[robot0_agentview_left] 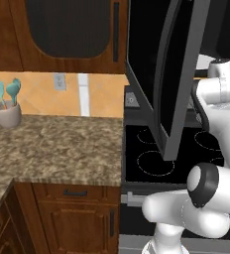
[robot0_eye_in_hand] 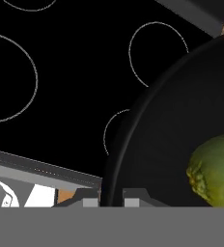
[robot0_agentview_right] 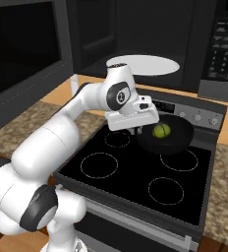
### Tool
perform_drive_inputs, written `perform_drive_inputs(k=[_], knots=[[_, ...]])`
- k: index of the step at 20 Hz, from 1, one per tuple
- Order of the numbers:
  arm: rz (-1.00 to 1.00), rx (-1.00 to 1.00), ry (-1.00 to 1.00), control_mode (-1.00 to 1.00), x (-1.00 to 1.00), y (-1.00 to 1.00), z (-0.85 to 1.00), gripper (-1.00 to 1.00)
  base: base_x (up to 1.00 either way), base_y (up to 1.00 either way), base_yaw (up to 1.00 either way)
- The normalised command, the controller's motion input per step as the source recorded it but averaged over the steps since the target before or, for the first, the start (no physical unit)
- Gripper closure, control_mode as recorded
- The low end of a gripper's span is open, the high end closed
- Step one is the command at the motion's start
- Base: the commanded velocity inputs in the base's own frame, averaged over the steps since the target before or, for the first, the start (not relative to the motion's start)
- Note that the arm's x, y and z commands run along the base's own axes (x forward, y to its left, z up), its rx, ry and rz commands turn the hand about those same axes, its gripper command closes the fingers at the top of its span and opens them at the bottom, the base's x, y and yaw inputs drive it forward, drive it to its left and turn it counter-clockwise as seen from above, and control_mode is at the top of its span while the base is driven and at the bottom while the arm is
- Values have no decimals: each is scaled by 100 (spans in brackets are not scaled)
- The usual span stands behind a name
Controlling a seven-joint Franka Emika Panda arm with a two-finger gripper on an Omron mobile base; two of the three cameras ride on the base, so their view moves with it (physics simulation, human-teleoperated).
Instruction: Pick the lime from the sink and place it in the bowl. Then pick the bowl and place it in the microwave. Then close the microwave door and press the start button.
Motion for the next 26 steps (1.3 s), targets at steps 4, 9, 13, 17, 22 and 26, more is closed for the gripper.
perform_drive_inputs(k=[4,9,13,17,22,26], knots=[[0,0,0,100,0,0,0,100,3,-22,-18],[0,0,0,100,0,0,0,100,10,-6,-19],[0,0,0,100,0,0,0,100,3,-11,-12],[2,2,0,-100,0,-4,-9,100,0,-7,0],[5,0,-1,-100,0,-2,-7,100,0,0,0],[23,-1,-12,-100,-22,6,11,100,0,0,0]])
